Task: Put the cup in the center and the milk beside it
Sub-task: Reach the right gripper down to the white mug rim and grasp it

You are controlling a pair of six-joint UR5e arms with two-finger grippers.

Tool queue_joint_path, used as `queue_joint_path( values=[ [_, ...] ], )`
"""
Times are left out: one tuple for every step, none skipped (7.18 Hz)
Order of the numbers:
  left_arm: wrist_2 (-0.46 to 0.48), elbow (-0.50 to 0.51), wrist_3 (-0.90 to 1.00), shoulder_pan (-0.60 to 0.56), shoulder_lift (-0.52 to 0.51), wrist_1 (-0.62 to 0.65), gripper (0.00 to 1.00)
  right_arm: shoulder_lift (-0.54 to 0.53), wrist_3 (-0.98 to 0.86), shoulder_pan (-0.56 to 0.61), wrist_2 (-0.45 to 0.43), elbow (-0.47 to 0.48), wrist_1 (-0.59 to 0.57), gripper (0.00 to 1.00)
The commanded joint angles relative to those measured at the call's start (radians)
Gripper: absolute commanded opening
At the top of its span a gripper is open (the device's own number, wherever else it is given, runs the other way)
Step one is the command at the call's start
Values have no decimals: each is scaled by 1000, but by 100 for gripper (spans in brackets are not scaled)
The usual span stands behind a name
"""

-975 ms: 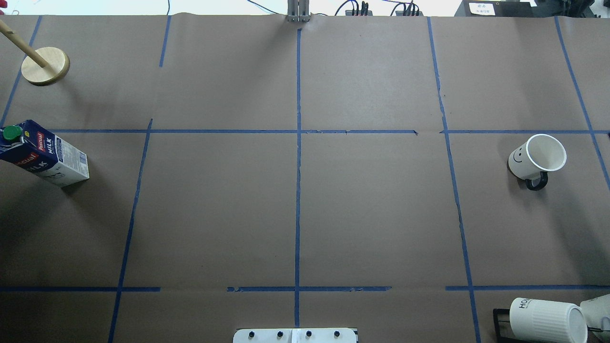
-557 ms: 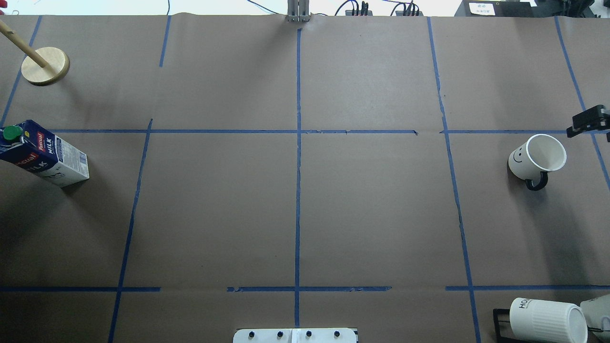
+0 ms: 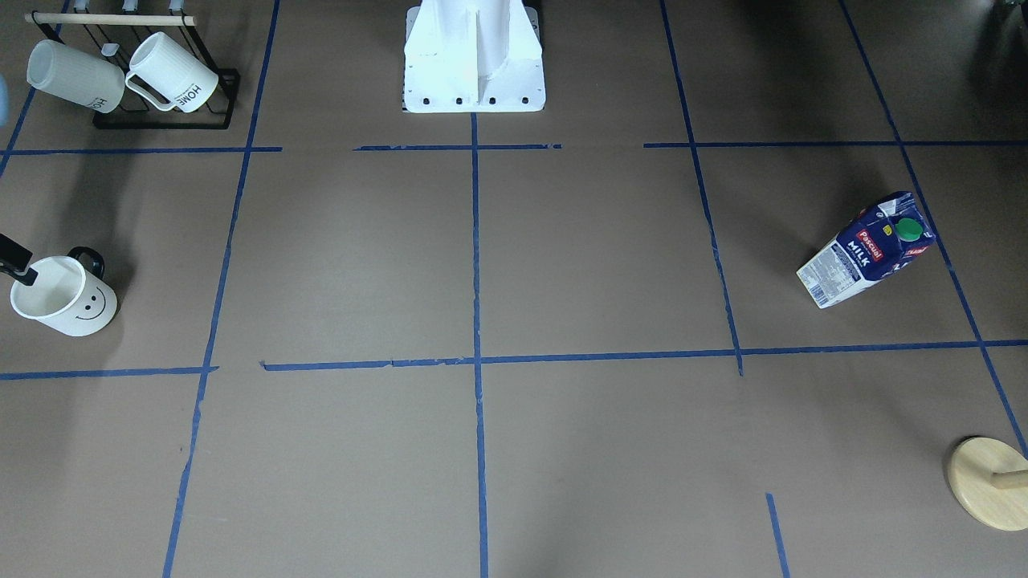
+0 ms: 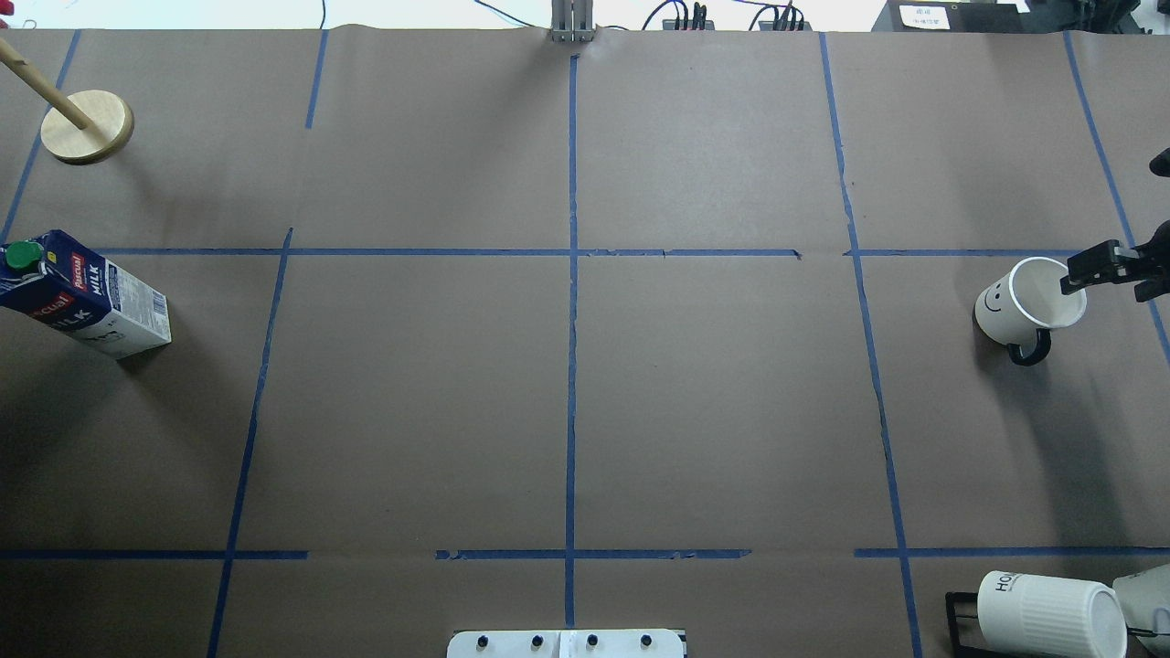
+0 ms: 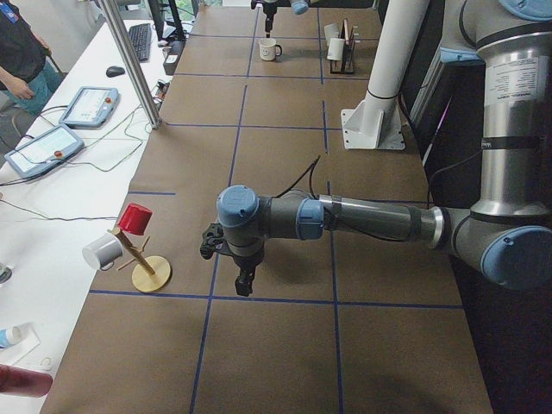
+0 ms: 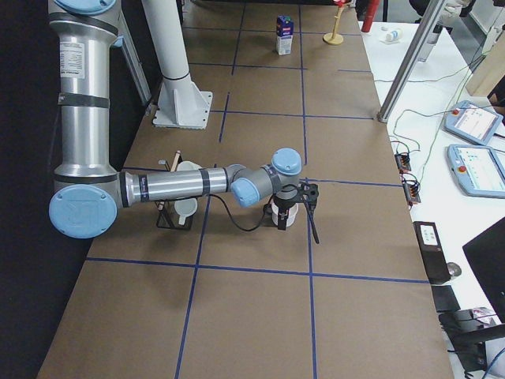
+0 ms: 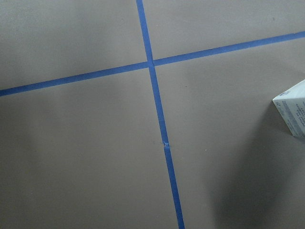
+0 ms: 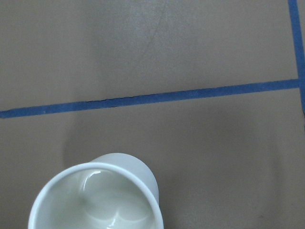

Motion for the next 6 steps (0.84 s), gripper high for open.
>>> queue_joint_path(
  values=[
    [0, 0, 0, 0, 0, 0, 100, -1, 27, -36, -5, -37, 59, 97],
    [0, 0, 0, 0, 0, 0, 100, -1, 29, -53, -6, -40, 59, 92],
    [0, 0, 0, 0, 0, 2, 100, -1, 29, -57, -6, -44, 58, 82],
    [0, 0, 0, 0, 0, 3, 100, 7, 29, -60, -5, -58, 58, 49],
    [0, 0, 0, 0, 0, 3, 100, 13, 27, -60, -6, -64, 59, 20],
    [0, 0, 0, 0, 2, 5, 100, 13, 27, -60, -6, -66, 59, 12]
  ],
)
